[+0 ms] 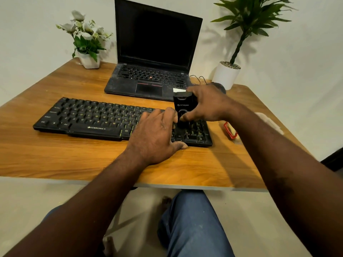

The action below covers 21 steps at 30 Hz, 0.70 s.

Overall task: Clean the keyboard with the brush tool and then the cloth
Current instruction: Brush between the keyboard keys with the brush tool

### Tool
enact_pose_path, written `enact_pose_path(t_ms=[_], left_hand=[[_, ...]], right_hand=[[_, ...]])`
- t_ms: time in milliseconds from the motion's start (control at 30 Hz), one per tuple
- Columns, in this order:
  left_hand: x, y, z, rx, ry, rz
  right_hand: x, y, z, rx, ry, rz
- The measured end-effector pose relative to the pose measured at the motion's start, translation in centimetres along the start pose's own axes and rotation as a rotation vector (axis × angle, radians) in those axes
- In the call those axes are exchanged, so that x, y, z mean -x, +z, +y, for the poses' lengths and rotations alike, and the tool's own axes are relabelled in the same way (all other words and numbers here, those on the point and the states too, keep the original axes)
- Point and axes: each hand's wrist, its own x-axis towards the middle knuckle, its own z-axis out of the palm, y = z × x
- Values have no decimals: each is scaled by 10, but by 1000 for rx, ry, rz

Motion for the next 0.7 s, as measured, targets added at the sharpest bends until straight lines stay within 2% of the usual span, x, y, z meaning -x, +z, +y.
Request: enact_pose_path(t_ms=[67, 167, 300, 367, 433, 467, 533, 633, 700], left_hand=[[0, -1, 0, -7, -2, 4], [0, -2, 0, -13, -10, -3], [0, -3, 1, -26, -1, -11], [-1, -3, 2, -54, 17, -34], [-1, -4, 2, -82, 31, -55], [-1, -4, 2, -94, 36, -66], [-2, -4, 1, -116, 42, -79], [-3, -4, 1, -123, 47, -84], [-2, -4, 1, -116, 47, -73]], right_hand=[[4, -6, -2, -86, -4, -61], [5, -1, 0, -29, -1, 67], [12, -9, 5, -190, -1, -123], [12, -10, 12, -188, 20, 19], [11, -4, 18, -66, 60, 194], [13, 0, 20, -48, 71, 204], [20, 1, 24, -105, 62, 106], [37, -15, 23, -214, 31, -131], [39, -18, 26, -217, 30, -124]])
